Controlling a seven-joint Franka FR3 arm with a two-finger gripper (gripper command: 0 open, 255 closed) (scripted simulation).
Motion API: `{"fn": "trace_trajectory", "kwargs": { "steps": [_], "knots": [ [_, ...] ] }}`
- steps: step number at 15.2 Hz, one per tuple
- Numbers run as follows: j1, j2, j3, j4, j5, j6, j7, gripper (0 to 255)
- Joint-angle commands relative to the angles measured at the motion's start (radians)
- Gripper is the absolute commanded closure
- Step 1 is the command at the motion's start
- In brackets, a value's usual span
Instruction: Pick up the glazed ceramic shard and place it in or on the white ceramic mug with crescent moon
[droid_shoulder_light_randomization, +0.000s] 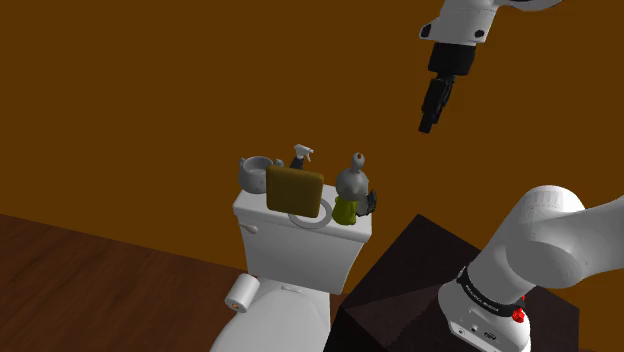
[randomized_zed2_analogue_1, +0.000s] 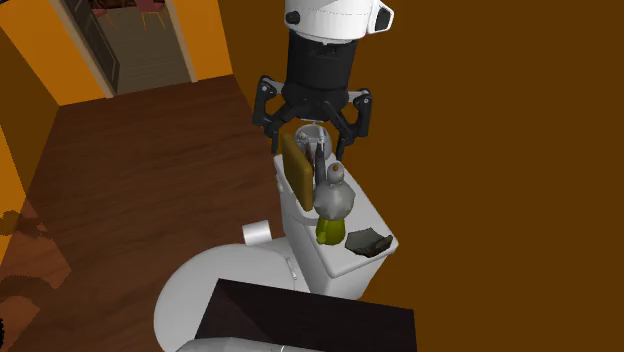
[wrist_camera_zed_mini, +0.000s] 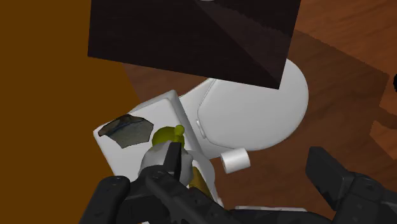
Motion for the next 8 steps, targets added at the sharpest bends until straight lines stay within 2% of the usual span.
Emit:
{"fn": "trace_trajectory", "kwargs": {
  "steps": [1, 8],
  "knots": [
    [0.000, 0.000, 0.000, 0.000, 0.000, 0.000, 0.000, 0],
    [-0.077, 0.076, -0.038, -0.158, 0.017, 0.249, 0.091, 0]
  ]
}}
